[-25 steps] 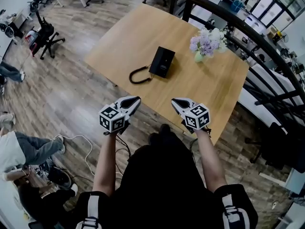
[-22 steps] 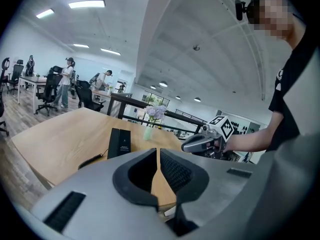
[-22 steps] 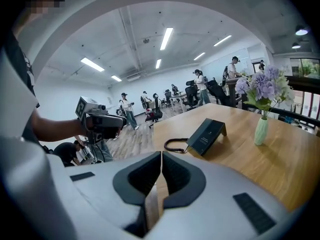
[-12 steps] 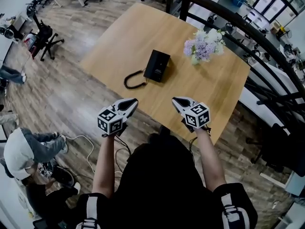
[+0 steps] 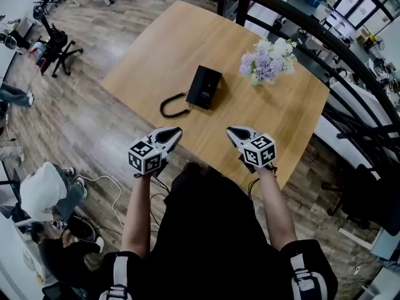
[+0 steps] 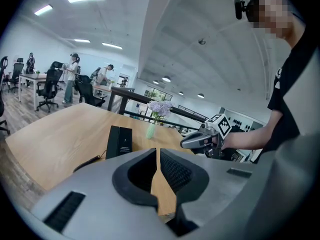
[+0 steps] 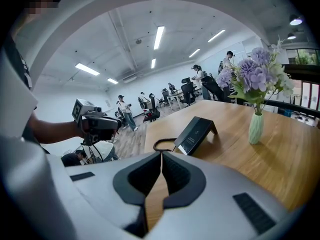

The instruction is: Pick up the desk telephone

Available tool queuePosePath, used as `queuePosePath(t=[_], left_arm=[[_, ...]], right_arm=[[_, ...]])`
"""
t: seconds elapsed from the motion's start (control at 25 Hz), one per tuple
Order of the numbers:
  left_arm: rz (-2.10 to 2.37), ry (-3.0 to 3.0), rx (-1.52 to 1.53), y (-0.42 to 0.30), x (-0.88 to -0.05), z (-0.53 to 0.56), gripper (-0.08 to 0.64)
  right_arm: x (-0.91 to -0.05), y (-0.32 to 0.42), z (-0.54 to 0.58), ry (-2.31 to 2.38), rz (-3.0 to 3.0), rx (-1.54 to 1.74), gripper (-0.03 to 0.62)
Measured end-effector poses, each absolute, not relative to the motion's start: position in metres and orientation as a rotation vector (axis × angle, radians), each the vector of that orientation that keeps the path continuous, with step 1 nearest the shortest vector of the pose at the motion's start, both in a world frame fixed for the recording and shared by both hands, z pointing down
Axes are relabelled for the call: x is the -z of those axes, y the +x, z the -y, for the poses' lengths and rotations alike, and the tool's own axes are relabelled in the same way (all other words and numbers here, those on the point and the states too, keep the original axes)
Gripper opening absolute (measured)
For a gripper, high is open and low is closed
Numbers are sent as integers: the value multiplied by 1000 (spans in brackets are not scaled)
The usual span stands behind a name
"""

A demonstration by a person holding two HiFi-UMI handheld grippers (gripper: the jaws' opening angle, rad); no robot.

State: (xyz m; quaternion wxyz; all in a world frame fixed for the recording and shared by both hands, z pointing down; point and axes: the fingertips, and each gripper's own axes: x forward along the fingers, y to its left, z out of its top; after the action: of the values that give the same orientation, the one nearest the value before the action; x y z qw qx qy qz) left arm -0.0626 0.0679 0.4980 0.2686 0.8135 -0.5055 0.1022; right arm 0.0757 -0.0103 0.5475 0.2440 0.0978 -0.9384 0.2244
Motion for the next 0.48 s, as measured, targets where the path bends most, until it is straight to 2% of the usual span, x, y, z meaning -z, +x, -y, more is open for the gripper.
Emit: queuePosePath(t=[0.48], left_arm=[[1229,2277,-302,-106,-499,-4,23]], right_arm=[[-549,52,61,462,2529,-650,25]])
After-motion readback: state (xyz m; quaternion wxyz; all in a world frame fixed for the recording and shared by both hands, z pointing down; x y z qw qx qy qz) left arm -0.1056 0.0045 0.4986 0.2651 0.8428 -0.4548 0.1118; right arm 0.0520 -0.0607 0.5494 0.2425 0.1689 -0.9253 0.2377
